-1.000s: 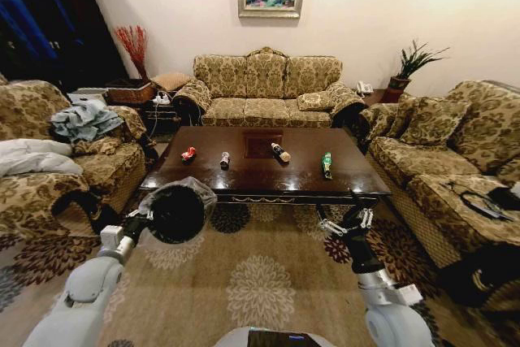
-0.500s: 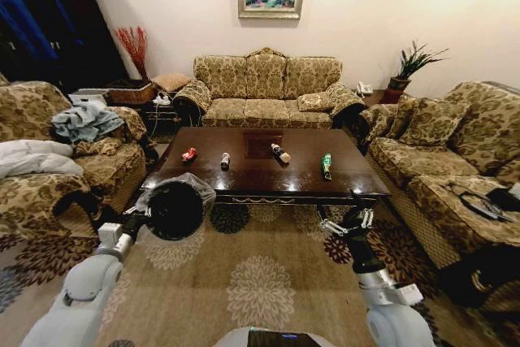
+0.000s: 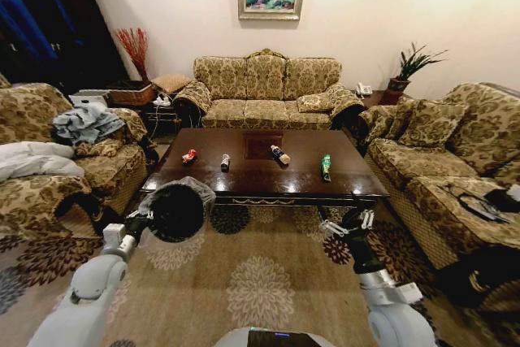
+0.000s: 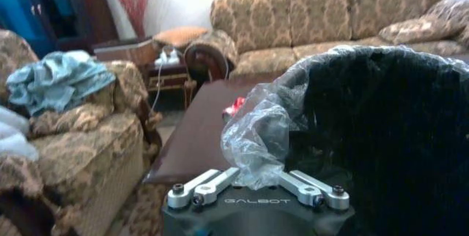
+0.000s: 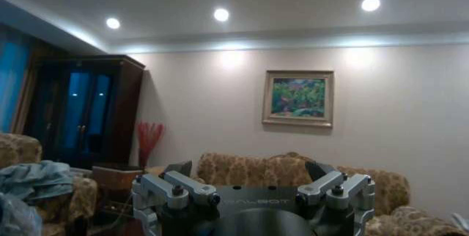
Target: Move to the front of the table and place the trash on the table into the trash bin.
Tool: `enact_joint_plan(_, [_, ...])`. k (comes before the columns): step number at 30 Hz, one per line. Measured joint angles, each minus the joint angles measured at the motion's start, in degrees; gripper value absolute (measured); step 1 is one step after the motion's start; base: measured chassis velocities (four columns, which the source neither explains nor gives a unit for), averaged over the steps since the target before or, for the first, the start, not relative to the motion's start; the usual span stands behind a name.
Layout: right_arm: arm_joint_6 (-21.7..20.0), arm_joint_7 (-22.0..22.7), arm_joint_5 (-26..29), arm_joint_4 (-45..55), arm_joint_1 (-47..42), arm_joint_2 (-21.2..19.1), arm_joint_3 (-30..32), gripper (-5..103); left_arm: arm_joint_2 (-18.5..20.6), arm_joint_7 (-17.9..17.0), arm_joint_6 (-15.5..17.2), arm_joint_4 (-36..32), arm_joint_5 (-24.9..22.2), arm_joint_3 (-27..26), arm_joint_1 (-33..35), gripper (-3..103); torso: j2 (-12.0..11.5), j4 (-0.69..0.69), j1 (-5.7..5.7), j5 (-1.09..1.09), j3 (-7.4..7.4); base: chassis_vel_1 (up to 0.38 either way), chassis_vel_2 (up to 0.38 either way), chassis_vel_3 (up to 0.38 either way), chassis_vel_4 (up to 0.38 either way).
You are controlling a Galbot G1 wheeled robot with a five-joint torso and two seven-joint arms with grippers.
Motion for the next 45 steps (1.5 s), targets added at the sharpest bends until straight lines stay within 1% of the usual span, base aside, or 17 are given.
enact_joint_plan(5, [0.03, -0.18, 0.15, 0.07, 0.58, -0.25, -0.2, 100, -0.14, 0.37, 0.13, 1.25, 1.34, -0.69, -0.24, 0, -0.11, 0.0, -0.05, 0.01, -0.06, 0.0, 0.0, 0.0, 0.0])
enact_joint_plan(13, [0.83, -0.19, 0.85, -0.15, 0.48, -0.24, -0.04, 100, 0.95, 0.11, -0.54, 1.63, 1.56, -1.71, -0.85, 0, -0.22, 0.0, -0.1, 0.03, -0.12, -0.02, 0.018, 0.016, -0.018])
enact_joint_plan(14, [1.0, -0.22, 0.86, -0.23, 0.47, -0.13, -0.15, 100, 1.01, -0.68, -1.49, 1.85, 1.54, -1.69, -1.03, 0, -0.26, 0.0, -0.11, 0.0, -0.13, -0.051, 0.06, 0.05, -0.081])
enact_joint_plan(15, [1.0, -0.22, 0.86, -0.23, 0.47, -0.13, -0.15, 100, 1.01, -0.68, -1.49, 1.85, 1.54, -1.69, -1.03, 0, -0.26, 0.0, -0.11, 0.0, -0.13, -0.051, 0.06, 0.05, -0.081])
enact_joint_plan(16, [1.1, -0.31, 0.86, -0.25, 0.44, -0.06, -0.18, 100, 1.01, -1.37, -2.37, 2.09, 1.61, -1.61, -1.21, 0, -0.27, 0.0, -0.12, 0.0, -0.14, -0.051, 0.06, 0.059, -0.081])
enact_joint_plan(18, [1.28, -0.48, 0.87, -0.27, 0.36, 0.09, -0.27, 100, 1.01, -2.51, -4.04, 2.35, 1.79, -1.5, -1.7, 0, -0.3, 0.0, -0.13, 0.03, -0.16, -0.067, 0.067, 0.076, -0.079])
enact_joint_plan(30, [1.29, -0.5, 0.67, -0.32, 0.45, 0.23, -0.47, 100, 1.51, -2.85, -4.97, 2.37, 1.13, -1.59, -2.2, 0, -0.39, 0.0, -0.15, 0.02, -0.2, -0.069, 0.078, 0.072, -0.077])
enact_joint_plan(39, [1.26, -0.41, -0.19, -0.52, 0.7, 0.53, -0.68, 100, 1.38, -2.93, -5.46, 2.03, 0.89, -1.45, -2.09, 0, -0.41, 0.0, -0.22, 0.02, -0.24, 0.0, 0.0, 0.0, 0.0])
enact_joint_plan(43, [1.76, 0.39, -0.3, -0.83, 0.95, 0.49, -0.81, 100, 1.26, -2.92, -5.46, 1.91, 0.88, -1.18, -2.1, 0, -0.43, -0.01, -0.21, 0.02, -0.24, 0.0, 0.0, 0.0, 0.0])
enact_joint_plan(45, [3.72, 0.75, 0.25, -1.51, 1.45, 0.48, -0.95, 100, 1.2, -2.92, -5.46, 1.84, 0.88, -1.12, -2.1, 0, -0.44, 0.0, -0.21, 0.03, -0.24, 0.043, 0.067, -0.052, -0.068])
